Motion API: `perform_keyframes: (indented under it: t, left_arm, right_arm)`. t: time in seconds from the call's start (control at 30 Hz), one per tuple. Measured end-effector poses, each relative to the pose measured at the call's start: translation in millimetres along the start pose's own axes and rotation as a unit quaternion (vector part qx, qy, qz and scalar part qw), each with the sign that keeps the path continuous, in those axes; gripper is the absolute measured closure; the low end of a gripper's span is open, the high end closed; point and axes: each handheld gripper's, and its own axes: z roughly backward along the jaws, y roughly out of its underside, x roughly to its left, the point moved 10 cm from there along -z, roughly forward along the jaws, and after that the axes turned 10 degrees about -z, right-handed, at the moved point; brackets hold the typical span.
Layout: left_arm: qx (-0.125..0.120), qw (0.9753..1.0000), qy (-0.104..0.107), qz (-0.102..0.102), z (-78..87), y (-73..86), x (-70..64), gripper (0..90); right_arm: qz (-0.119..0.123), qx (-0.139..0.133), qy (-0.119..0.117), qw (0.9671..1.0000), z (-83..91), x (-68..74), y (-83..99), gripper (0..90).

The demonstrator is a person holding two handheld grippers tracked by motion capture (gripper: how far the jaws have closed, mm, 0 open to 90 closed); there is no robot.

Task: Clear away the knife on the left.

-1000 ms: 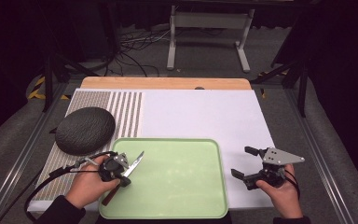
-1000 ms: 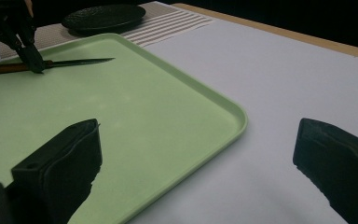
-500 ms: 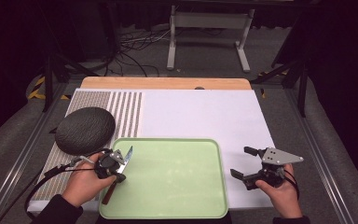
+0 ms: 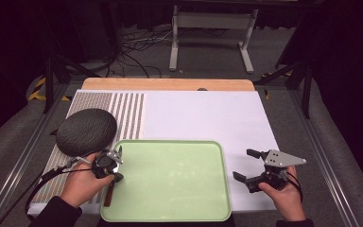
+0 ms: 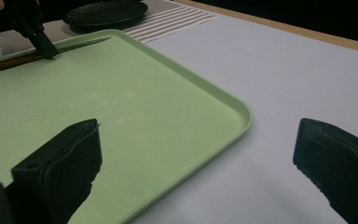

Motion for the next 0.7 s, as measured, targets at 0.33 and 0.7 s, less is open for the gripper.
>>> perform_keyframes:
  t: [0.33,0.7]
  left_arm:
    - [0.002,1.0,-0.001,0.008,0.8,1.9,0.5,90.0]
    - [-0.005,0.9999,-0.001,0.01,2.9,0.9,0.2,90.0]
  right_arm:
    - [0.0,0.001,0.0,1.0,0.2,-0.1,0.5,1.8]
    - [0.002,0.003,0.0,1.0,-0.5,0.1,1.2,1.8]
